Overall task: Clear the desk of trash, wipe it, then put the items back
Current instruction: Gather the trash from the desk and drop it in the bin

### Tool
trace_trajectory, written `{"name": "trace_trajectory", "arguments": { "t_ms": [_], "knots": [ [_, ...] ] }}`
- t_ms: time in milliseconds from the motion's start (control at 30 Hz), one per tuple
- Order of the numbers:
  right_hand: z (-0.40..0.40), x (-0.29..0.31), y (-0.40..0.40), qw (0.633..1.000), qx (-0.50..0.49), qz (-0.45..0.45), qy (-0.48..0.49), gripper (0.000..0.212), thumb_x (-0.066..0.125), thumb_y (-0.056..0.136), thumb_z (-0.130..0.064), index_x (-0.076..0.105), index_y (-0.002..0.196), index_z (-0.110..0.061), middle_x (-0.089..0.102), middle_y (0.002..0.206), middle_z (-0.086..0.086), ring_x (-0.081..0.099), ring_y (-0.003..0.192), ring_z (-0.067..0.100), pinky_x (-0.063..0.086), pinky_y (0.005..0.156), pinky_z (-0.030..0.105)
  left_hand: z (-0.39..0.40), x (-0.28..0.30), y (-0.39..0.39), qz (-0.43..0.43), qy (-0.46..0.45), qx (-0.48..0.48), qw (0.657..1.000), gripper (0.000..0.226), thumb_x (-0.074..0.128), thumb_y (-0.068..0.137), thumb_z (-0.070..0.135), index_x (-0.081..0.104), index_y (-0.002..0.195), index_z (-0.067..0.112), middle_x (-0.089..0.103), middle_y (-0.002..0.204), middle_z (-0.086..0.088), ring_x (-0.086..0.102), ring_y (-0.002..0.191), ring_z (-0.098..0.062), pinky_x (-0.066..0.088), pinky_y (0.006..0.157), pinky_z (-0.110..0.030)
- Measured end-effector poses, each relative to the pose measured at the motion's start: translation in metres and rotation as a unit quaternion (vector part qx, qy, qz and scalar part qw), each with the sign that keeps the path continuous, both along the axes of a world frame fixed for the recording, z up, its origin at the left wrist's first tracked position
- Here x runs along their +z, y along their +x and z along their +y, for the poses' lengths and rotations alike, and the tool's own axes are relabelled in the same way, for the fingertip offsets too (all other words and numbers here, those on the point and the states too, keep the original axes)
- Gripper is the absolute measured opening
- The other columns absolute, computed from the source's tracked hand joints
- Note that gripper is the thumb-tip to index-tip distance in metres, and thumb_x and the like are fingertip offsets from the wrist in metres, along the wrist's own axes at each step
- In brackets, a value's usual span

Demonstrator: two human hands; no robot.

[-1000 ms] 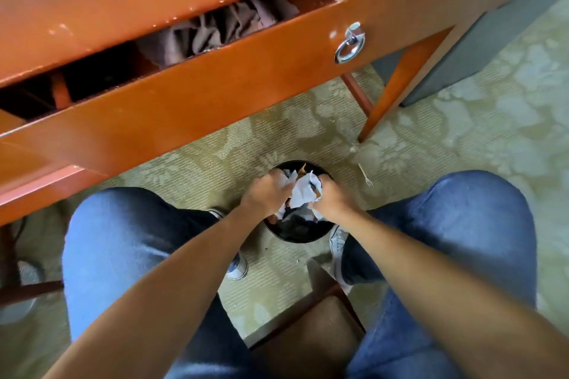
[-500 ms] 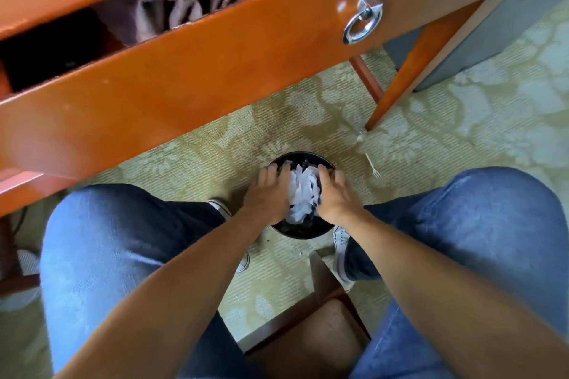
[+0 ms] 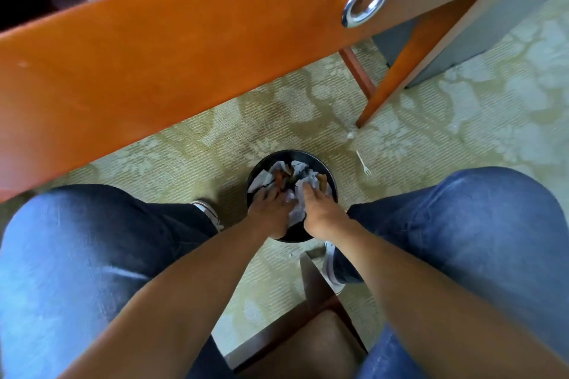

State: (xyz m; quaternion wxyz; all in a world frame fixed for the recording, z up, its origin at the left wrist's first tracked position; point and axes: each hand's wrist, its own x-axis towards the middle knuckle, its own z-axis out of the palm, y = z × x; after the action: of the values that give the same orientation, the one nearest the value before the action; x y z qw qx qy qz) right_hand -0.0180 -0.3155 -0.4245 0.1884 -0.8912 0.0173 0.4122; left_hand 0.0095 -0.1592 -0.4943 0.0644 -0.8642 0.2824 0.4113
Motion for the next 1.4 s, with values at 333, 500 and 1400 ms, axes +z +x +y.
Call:
{"name": "trace_trajectory", "arguments": {
  "t_ms": [333, 500, 1400],
  "knots": [
    [0.005, 0.006, -0.01, 0.999, 0.017, -0.036, -0.026, 0.081, 0.052, 0.1, -0.01, 0.002, 0.164, -0.013, 0.002, 0.171, 0.009, 0.027, 0.149, 0.037, 0.04, 0.112, 0.046, -0.017, -0.001, 0.008, 0.068, 0.138, -0.002, 0.988, 0.075, 0.045, 0.108, 0.038, 0.003, 0.166, 0.018, -0.012, 0.17, -0.019, -0.016, 0.156, -0.041, 0.001, 0.126, -0.059],
    [0.018, 0.011, -0.001, 0.997, -0.022, -0.064, -0.049, 0.073, 0.054, 0.099, -0.016, 0.016, 0.161, -0.011, 0.017, 0.168, 0.015, 0.016, 0.155, 0.035, 0.037, 0.117, 0.047, 0.002, 0.025, 0.008, -0.067, 0.036, 0.02, 0.997, 0.078, 0.06, 0.099, 0.039, 0.016, 0.162, 0.024, 0.014, 0.166, -0.013, 0.019, 0.152, -0.036, 0.024, 0.12, -0.048],
    [0.159, 0.276, -0.042, 0.764, 0.016, -0.583, 0.277, 0.054, 0.073, 0.085, -0.005, 0.063, 0.137, -0.017, 0.062, 0.136, -0.004, 0.051, 0.13, 0.013, 0.043, 0.112, 0.04, 0.204, 0.416, -0.115, -0.639, -0.279, 0.185, 0.693, 0.044, 0.059, 0.088, 0.018, 0.065, 0.129, 0.008, 0.07, 0.115, -0.004, 0.065, 0.106, -0.026, 0.054, 0.085, -0.039]
  ]
}}
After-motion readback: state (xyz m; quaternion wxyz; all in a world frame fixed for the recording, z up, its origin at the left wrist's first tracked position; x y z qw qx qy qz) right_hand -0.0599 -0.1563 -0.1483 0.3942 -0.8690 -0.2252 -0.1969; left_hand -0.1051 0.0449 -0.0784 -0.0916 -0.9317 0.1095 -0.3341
